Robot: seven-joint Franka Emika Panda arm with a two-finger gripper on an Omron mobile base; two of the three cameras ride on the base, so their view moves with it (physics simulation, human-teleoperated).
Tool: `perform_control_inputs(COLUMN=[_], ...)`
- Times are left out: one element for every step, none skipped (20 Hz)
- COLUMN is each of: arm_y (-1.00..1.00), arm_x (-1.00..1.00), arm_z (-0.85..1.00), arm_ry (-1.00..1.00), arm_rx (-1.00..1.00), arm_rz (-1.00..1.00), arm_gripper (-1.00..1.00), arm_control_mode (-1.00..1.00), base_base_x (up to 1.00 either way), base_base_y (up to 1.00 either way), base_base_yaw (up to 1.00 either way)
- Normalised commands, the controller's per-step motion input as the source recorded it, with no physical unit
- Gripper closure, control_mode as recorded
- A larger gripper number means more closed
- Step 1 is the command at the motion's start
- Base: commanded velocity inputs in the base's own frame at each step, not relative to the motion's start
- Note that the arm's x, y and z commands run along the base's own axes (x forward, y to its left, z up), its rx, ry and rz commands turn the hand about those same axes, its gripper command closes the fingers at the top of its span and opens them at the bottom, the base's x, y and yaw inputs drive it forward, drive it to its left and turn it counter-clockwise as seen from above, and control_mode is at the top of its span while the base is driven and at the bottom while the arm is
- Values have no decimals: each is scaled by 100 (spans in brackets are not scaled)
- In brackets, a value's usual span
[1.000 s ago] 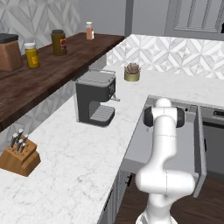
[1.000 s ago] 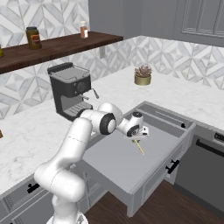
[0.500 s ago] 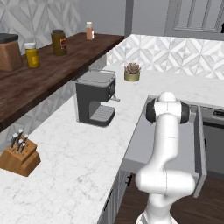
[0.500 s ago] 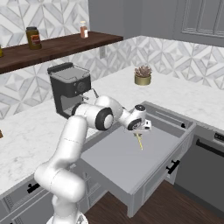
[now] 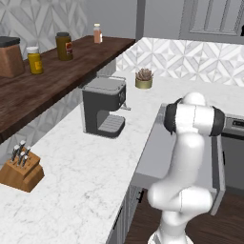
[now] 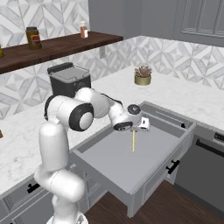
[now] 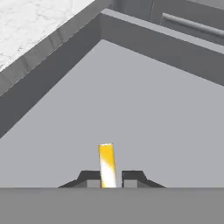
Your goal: Take a straw from the drawer in front and place it inside the glass cup on the dining counter.
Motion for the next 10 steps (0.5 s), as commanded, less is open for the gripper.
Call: perform_control_inputs(arm_y=[56, 57, 56, 56, 60, 59, 54, 59, 58, 51], arm_x=[-89, -76, -65, -47, -31, -23, -16, -8, -2, -4], arm_z=[100, 100, 100, 100, 100, 100, 100, 100, 100, 100], arm_ry=[-18, -17, -16, -11, -3, 0, 0, 0, 0, 0], arm_rx=[-4, -3, -3, -3, -3, -2, 0, 0, 0, 0], arm_rz=[-13, -13, -12, -11, -9, -7, -4, -3, -2, -1], arm_gripper=[100, 100, 100, 100, 100, 100, 100, 100, 100, 100], arm_control_mode=[-100, -100, -100, -100, -100, -100, -100, -100, -100, -100], base_base_x=[0, 0, 0, 0, 0, 0, 0, 0, 0, 0], base_base_y=[0, 0, 0, 0, 0, 0, 0, 0, 0, 0], base_base_yaw=[0, 0, 0, 0, 0, 0, 0, 0, 0, 0])
